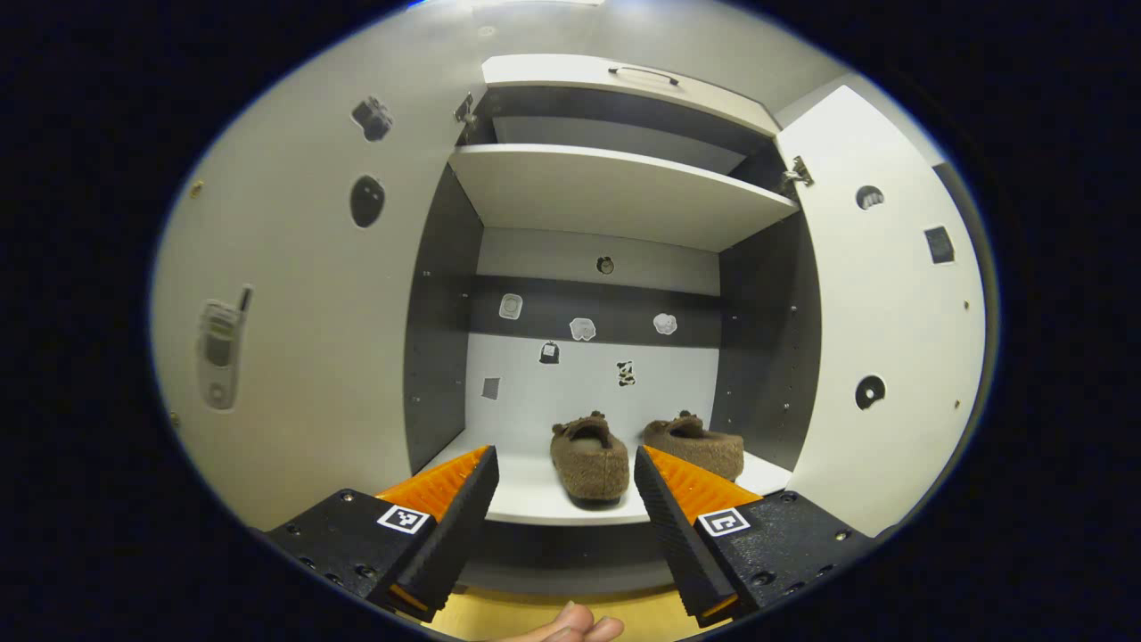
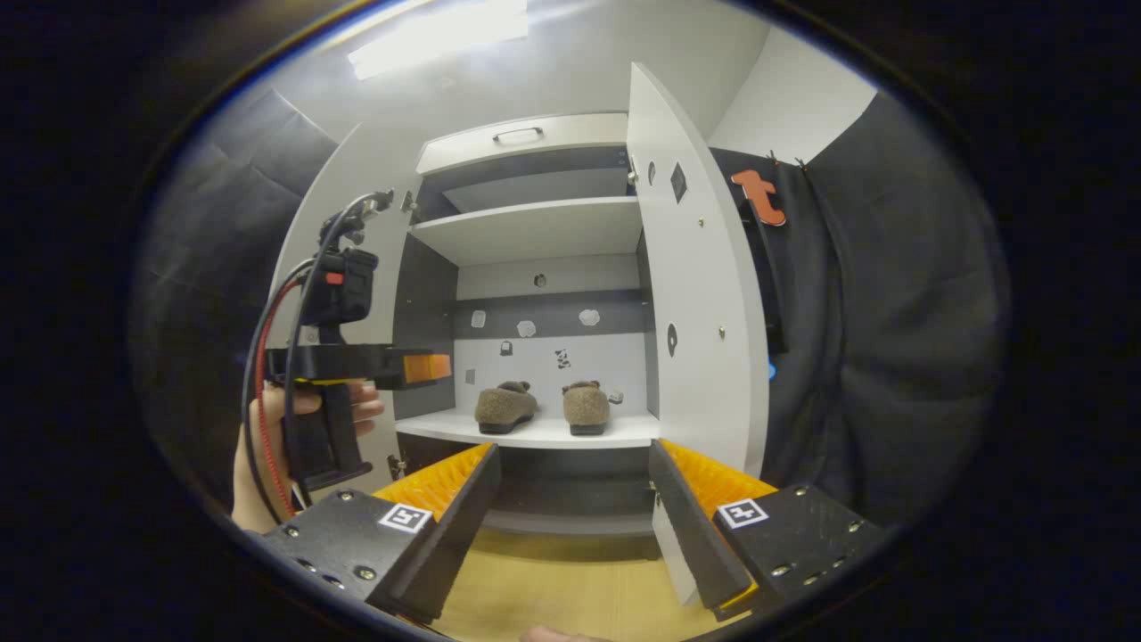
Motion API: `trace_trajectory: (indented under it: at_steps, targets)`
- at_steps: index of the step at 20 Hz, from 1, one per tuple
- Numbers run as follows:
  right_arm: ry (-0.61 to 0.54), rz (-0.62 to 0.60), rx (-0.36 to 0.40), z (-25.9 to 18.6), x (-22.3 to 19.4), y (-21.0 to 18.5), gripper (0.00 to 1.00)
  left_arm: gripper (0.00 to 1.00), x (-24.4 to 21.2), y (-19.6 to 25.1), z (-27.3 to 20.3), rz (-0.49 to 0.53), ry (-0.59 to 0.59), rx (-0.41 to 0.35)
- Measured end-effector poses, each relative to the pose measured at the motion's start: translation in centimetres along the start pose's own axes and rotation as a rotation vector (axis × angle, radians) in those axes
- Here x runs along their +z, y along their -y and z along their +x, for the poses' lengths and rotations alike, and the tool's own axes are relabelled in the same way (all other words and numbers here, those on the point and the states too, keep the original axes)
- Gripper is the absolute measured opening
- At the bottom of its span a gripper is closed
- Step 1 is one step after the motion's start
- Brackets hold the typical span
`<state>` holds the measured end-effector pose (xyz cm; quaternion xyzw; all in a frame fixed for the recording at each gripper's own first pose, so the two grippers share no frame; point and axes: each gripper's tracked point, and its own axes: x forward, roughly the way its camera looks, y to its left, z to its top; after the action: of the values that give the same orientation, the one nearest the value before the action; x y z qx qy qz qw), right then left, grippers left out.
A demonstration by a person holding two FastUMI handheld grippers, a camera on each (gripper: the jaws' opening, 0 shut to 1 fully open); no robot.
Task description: Grab one shoe with the right hand and put it into the shoe cabinet, grab the other shoe with the left hand and put it into the shoe cabinet; then close the right door with the right hand and the left door with the left hand.
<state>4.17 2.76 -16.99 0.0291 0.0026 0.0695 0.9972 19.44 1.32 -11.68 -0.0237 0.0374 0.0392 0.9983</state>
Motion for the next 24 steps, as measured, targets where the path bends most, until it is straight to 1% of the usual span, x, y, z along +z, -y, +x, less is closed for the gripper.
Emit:
trace_trajectory:
  at_steps: [1,3,7,9,12,15,16,17,19,21,24]
  targets:
    - [0.0,-0.004,-0.003,-0.7,0.0,0.0,1.0,0.94,-0.2,-0.1,-1.6,0.011,-0.002,0.003]
    - [0.004,-0.007,-0.013,-2.2,0.1,-0.1,1.0,0.94,-0.7,0.2,-4.5,0.012,-0.006,-0.015]
    - [0.019,0.005,-0.026,-5.3,1.4,0.0,1.0,0.94,-1.8,-0.3,-9.8,0.007,-0.026,-0.024]
    - [0.025,-0.003,-0.048,-6.5,2.1,0.7,1.0,0.94,-1.9,-1.1,-12.2,-0.002,-0.014,-0.013]
    - [0.045,-0.024,-0.069,-8.0,3.9,2.3,1.0,0.94,-3.3,-2.2,-15.2,-0.023,-0.044,-0.004]
    - [0.063,-0.042,-0.053,-8.9,5.8,4.4,1.0,0.94,-3.6,-3.1,-16.9,-0.034,-0.043,-0.002]
    - [0.063,-0.044,-0.049,-9.1,6.2,5.7,1.0,0.94,-3.5,-3.2,-17.5,-0.034,-0.032,-0.003]
    - [0.06,-0.045,-0.052,-9.0,6.7,7.2,0.98,0.94,-3.6,-3.1,-18.2,-0.039,-0.028,-0.012]
    - [0.051,-0.057,-0.09,-8.4,7.8,11.6,0.98,0.93,-4.1,-3.1,-19.3,-0.037,-0.028,-0.032]
    - [0.058,-0.06,-0.153,-7.0,9.4,16.6,0.99,0.94,-3.8,-3.4,-20.3,-0.04,-0.011,-0.036]
    - [0.048,-0.081,-0.178,-5.3,11.7,21.9,0.97,0.93,-3.0,-3.5,-21.4,-0.037,0.019,-0.051]
